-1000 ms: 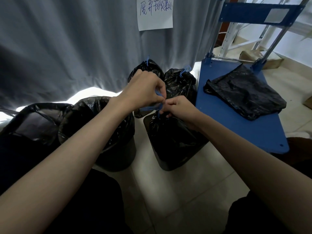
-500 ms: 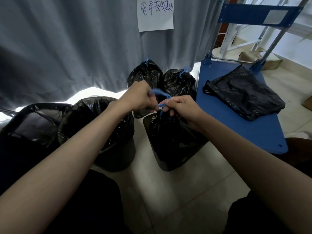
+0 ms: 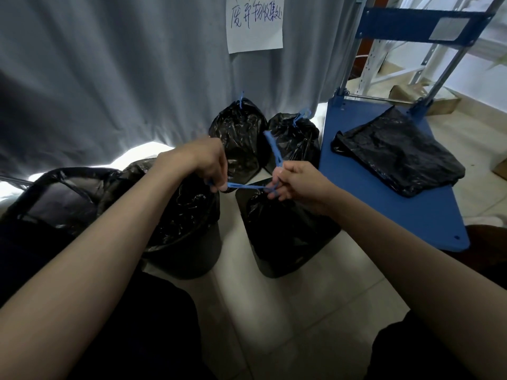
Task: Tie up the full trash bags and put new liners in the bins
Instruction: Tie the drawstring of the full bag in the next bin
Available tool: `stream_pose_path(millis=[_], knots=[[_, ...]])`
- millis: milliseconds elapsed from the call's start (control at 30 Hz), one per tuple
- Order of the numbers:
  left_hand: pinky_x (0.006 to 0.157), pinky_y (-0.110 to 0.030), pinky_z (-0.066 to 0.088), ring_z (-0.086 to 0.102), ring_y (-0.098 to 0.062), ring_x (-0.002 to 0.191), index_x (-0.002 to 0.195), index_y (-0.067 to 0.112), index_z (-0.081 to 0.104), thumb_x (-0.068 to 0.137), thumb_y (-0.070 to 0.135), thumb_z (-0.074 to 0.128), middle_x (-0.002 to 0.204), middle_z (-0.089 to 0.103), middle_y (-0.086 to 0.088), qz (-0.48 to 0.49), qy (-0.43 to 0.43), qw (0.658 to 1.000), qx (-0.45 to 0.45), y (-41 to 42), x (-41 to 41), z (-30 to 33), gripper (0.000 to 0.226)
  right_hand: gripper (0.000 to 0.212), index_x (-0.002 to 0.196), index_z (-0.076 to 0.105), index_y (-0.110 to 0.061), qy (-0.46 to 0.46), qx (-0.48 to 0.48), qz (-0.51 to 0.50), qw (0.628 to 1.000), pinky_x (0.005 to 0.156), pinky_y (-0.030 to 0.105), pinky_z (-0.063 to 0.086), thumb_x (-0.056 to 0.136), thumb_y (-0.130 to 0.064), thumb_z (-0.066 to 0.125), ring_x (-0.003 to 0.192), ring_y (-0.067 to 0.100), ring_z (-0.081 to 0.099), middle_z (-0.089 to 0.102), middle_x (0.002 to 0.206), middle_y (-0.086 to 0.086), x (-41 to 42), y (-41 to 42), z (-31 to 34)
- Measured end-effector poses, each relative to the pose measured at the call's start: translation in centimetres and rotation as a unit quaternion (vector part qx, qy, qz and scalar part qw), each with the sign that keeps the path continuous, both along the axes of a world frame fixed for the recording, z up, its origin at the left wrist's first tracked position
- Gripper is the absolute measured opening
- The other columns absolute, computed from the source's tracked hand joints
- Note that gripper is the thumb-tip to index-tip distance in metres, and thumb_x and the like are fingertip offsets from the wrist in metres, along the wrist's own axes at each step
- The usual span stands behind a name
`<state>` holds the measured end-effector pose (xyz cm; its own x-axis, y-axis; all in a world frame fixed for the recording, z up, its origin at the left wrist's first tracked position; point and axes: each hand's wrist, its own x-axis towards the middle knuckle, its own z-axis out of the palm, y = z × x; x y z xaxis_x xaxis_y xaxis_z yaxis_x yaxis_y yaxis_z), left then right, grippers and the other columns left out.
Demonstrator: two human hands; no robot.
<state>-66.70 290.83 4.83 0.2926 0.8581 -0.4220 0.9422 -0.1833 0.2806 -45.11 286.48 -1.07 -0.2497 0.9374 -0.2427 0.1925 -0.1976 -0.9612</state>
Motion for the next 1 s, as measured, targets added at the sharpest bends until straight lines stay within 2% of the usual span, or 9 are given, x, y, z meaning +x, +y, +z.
stream_pose_path(millis=[100,200,300,400,533,633,733,800,1000], knots=[[0.060,-0.017,0.044,0.067,-0.006,0.062,0.072,0.015,0.077,0.069,0.018,0.085,0.062,0.072,0.003,0.003,-0.009,1.000,0.002,0.2,0.2,-0.1,0.009,0.030,0.080,0.045,-0.012,-0.062,-0.024,0.045,0.997,0.064,0.030,0.055,0.105,-0.015,0.030,0.083,0.034,0.071,0.071,0.094,0.025,0.2,-0.4,-0.5],[0.060,-0.018,0.044,0.064,0.001,0.056,0.068,0.023,0.077,0.065,0.020,0.087,0.062,0.072,0.008,-0.011,0.003,1.000,0.028,0.0,1.0,-0.6,0.011,0.027,0.083,0.043,-0.012,-0.069,-0.038,0.060,0.995,0.068,0.033,0.055,0.105,-0.017,0.028,0.087,0.037,0.071,0.069,0.094,0.025,0.5,-0.5,-0.6],[0.071,-0.022,0.046,0.063,-0.003,0.075,0.090,0.028,0.075,0.062,0.035,0.088,0.083,0.072,0.009,-0.053,-0.030,0.996,0.072,-0.5,2.1,-1.6,0.032,0.029,0.080,0.045,-0.011,-0.056,0.028,0.037,0.997,0.062,0.027,0.049,0.105,-0.013,0.030,0.076,0.029,0.070,0.056,0.083,0.021,0.6,0.0,-0.4],[0.073,-0.018,0.045,0.061,-0.003,0.081,0.111,0.026,0.067,0.065,0.037,0.087,0.095,0.068,0.010,-0.052,-0.145,0.984,0.094,-1.1,3.5,-2.4,0.052,0.031,0.079,0.048,-0.010,-0.052,0.087,0.041,0.994,0.059,0.025,0.046,0.105,-0.010,0.032,0.068,0.021,0.064,0.054,0.075,0.017,0.5,0.4,-0.2],[0.068,-0.016,0.041,0.059,0.008,0.071,0.103,0.020,0.066,0.065,0.026,0.087,0.087,0.068,0.016,-0.032,-0.237,0.967,0.090,-1.8,5.1,-3.4,0.044,0.030,0.080,0.052,-0.007,-0.032,0.100,0.045,0.993,0.059,0.024,0.047,0.104,-0.008,0.034,0.063,0.017,0.059,0.059,0.070,0.013,0.3,0.2,-0.3],[0.068,-0.019,0.043,0.059,0.005,0.066,0.094,0.018,0.068,0.066,0.024,0.086,0.080,0.070,0.011,-0.024,-0.249,0.964,0.091,-2.0,5.4,-3.9,0.034,0.028,0.083,0.053,-0.004,-0.031,0.109,0.050,0.992,0.059,0.024,0.049,0.104,-0.008,0.035,0.063,0.018,0.061,0.059,0.069,0.014,0.4,0.1,-0.1],[0.057,-0.007,0.040,0.057,0.006,0.055,0.079,0.021,0.075,0.069,0.025,0.086,0.066,0.070,0.006,-0.011,-0.272,0.957,0.102,-1.7,4.9,-3.9,0.016,0.027,0.086,0.054,-0.003,-0.024,0.105,0.043,0.993,0.057,0.022,0.048,0.104,-0.010,0.035,0.065,0.019,0.065,0.060,0.075,0.016,0.5,0.0,-0.1],[0.051,-0.004,0.039,0.058,0.005,0.049,0.073,0.017,0.077,0.070,0.020,0.085,0.059,0.070,0.003,0.004,-0.295,0.951,0.088,-1.5,4.3,-3.6,0.009,0.027,0.085,0.055,-0.005,-0.003,0.085,0.031,0.996,0.058,0.022,0.050,0.104,-0.011,0.037,0.067,0.017,0.065,0.059,0.082,0.016,0.6,0.0,-0.2],[0.053,-0.003,0.039,0.057,0.007,0.051,0.069,0.019,0.078,0.071,0.029,0.084,0.058,0.069,0.006,0.004,-0.247,0.965,0.082,-1.0,3.6,-3.3,0.012,0.021,0.091,0.062,0.000,0.075,0.027,-0.032,0.996,0.059,0.018,0.055,0.101,-0.010,0.047,0.066,0.013,0.067,0.060,0.080,0.012,1.0,0.5,-0.9]])
